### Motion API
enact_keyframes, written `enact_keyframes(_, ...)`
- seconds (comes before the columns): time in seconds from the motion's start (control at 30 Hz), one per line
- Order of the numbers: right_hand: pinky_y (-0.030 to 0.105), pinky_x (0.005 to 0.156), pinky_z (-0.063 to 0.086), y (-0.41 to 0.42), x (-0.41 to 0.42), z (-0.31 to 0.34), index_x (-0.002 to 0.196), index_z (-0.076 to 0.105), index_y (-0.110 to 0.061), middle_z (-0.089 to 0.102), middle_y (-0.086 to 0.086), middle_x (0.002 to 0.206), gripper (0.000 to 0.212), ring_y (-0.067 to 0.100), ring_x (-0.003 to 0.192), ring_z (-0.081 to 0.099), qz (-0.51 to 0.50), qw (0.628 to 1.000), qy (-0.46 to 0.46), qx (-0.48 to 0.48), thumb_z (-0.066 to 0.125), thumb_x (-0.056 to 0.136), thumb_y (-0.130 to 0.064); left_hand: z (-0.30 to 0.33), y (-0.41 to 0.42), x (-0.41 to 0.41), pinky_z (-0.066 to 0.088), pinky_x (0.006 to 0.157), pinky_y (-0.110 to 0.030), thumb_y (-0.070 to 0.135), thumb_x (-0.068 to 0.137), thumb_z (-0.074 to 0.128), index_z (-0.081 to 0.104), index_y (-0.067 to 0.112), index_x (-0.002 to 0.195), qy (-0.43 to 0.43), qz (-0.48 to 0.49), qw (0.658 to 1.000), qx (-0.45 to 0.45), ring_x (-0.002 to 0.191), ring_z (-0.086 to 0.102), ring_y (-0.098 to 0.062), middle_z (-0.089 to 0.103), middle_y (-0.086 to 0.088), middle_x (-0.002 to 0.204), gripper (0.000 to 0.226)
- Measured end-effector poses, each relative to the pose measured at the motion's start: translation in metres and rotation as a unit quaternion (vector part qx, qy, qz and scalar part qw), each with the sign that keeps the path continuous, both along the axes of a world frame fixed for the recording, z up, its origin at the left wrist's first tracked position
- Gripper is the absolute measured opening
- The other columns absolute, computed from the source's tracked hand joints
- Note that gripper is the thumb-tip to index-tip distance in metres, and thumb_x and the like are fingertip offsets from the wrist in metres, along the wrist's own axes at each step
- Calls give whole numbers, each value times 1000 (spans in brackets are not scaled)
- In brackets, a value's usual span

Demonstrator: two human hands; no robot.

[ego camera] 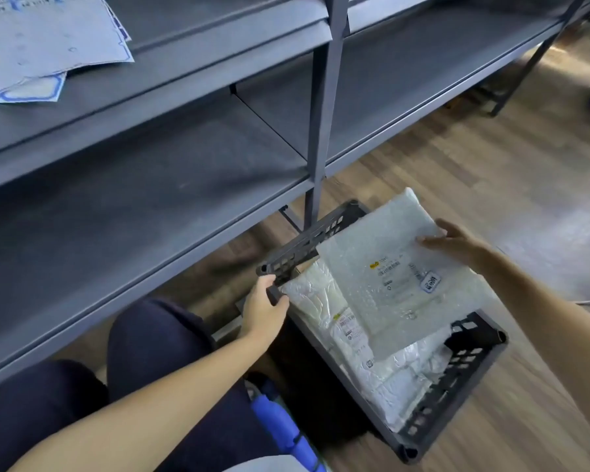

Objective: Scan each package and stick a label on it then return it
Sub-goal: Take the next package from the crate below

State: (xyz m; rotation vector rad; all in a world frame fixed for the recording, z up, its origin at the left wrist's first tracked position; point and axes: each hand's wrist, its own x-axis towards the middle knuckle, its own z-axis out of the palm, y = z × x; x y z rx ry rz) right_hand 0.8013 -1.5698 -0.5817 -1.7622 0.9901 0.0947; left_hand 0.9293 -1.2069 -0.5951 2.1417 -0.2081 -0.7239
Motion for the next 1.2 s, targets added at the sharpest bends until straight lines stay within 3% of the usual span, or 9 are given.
enact_keyframes(0.1,38,93,48,3,25,-16,139,45,-9,53,12,134,63,30,109,59,67,994,77,-50,72,85,-22,-4,10,10,41,104,-39,16,92,57,46,21,132,-28,-24,999,35,125,47,-20,52,-3,134,42)
enact_keyframes(0.17,40,100,43,16,43,-32,141,43,-8,50,11,138,68,30,119,53,133,981,122,-77,73,84,-30,-5,12,13,42,104,-41,16,92,56,45,21,133,-32,-28,998,43,125,47,-21,52,-3,134,43)
enact_keyframes(0.23,34,91,44,32,55,-49,132,52,-9,56,12,130,59,28,113,55,172,969,139,-107,73,83,-33,-6,13,14,40,105,-38,16,93,56,45,20,134,-36,-28,998,49,128,45,-21,50,-3,137,43)
enact_keyframes(0.33,28,80,38,51,58,-70,128,53,-9,60,12,124,59,29,112,56,138,966,164,-145,77,79,-31,-8,16,16,36,101,-31,15,93,55,45,19,134,-49,-35,996,62,129,44,-20,49,-1,139,43)
enact_keyframes(0.53,26,60,33,63,54,-105,126,48,-10,59,11,120,57,20,92,49,88,964,202,-148,76,79,-29,-12,24,22,35,108,-35,15,94,52,42,18,138,-69,-56,992,93,133,41,-21,45,0,144,44)
enact_keyframes(0.63,35,79,48,63,57,-115,124,48,-7,59,12,119,56,24,99,55,97,960,216,-147,75,80,-29,-14,27,23,35,108,-36,17,95,51,42,19,139,-76,-68,989,105,133,41,-21,44,0,145,45)
enact_keyframes(0.7,43,91,49,64,58,-118,125,47,-7,59,13,119,58,28,105,56,103,957,224,-150,75,81,-31,-14,28,25,35,108,-35,17,95,51,41,19,139,-85,-72,987,114,133,41,-21,43,-1,145,45)
enact_keyframes(0.93,41,84,51,70,57,-111,119,46,-6,58,11,109,53,26,94,55,100,942,242,-208,73,82,-34,-11,25,30,32,109,-33,14,95,51,42,13,137,-125,-109,978,122,132,40,-20,46,-4,142,44)
enact_keyframes(1.2,41,97,45,82,56,-83,138,39,-4,52,17,133,50,31,120,50,130,935,213,-251,55,95,-23,-1,29,31,30,106,-26,12,94,51,45,13,137,-175,-131,971,101,130,41,-18,48,-2,139,43)
